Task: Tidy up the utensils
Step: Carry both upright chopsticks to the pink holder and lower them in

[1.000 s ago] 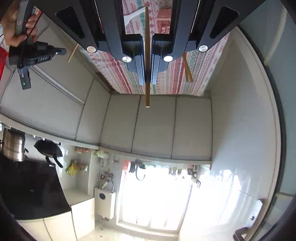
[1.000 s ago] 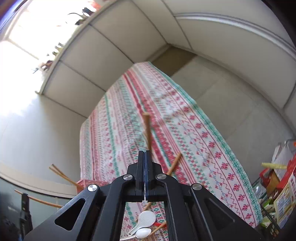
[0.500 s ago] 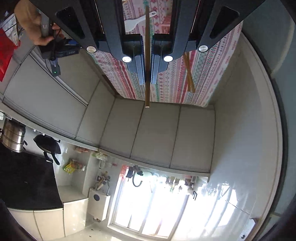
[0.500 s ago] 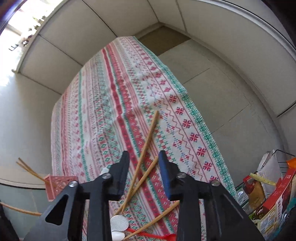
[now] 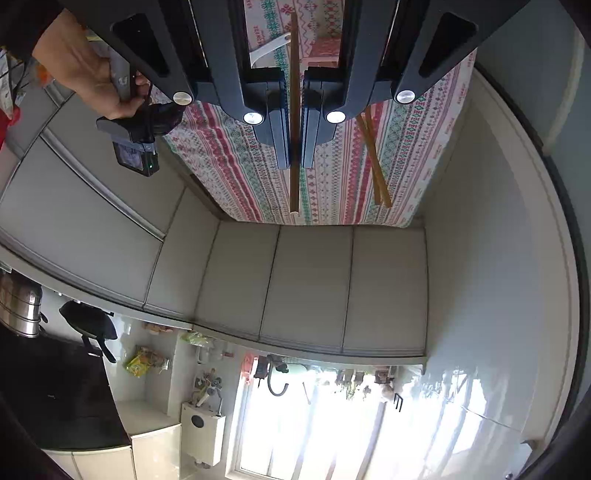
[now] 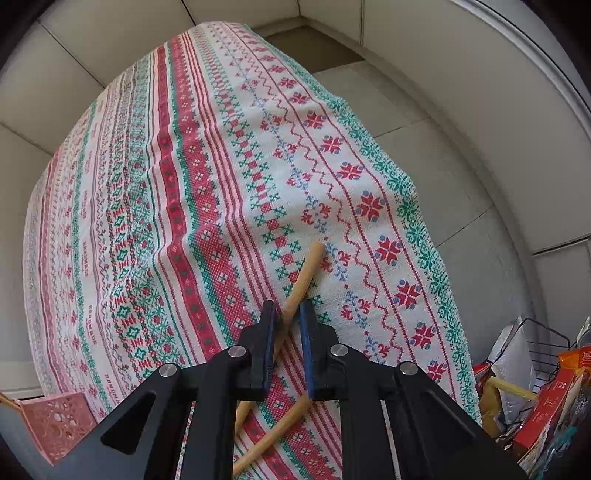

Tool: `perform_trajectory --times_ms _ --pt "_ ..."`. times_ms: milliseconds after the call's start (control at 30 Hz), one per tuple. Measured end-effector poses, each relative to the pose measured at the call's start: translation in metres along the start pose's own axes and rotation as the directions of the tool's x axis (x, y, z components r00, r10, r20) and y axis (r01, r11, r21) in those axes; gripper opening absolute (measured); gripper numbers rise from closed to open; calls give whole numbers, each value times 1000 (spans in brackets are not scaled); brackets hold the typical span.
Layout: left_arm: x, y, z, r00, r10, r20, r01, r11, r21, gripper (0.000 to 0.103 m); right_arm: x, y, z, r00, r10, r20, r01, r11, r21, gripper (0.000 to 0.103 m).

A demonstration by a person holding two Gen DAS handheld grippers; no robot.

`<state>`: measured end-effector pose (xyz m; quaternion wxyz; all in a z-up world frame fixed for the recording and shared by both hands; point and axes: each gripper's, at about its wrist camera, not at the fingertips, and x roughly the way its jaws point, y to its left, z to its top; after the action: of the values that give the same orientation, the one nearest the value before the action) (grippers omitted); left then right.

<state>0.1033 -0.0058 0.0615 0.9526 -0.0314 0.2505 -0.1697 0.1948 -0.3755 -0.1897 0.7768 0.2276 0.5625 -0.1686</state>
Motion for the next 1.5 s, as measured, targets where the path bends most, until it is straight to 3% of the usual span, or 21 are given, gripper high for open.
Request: perform_trajectory --times_ms 67,167,367,533,667,767,1000,1167,1367,1500 --pt "0 3 0 1000 4 -1 -4 1000 -10 5 -4 0 0 1000 11 9 -11 1000 17 12" --pt "-2 8 2 1000 9 2 -9 1000 -21 5 -11 -12 0 995 95 9 -95 992 86 10" --pt "-18 16 9 998 33 57 -31 999 -42 5 -60 -32 -17 968 232 91 -242 961 130 8" --pt "-42 27 23 985 68 156 -52 993 -106 5 -130 -23 -48 921 304 244 -324 945 47 7" --pt "-60 32 29 956 135 259 -101 985 -141 5 -172 -2 -72 866 344 363 -351 935 -49 7" --pt "-55 34 30 945 165 282 -131 982 -136 5 -190 6 -88 833 369 413 -360 927 -102 7" --pt "-7 45 23 960 216 178 -194 972 -133 5 -209 35 -103 785 428 448 -378 904 -202 7" --pt "26 57 17 974 205 95 -189 969 -158 5 -204 48 -105 790 430 437 -361 903 -235 7" --pt "63 58 9 978 207 -4 -205 970 -128 5 -198 54 -104 792 431 433 -353 901 -253 7" --pt "73 59 7 982 186 -29 -188 973 -136 6 -198 56 -105 789 433 436 -347 900 -264 7"
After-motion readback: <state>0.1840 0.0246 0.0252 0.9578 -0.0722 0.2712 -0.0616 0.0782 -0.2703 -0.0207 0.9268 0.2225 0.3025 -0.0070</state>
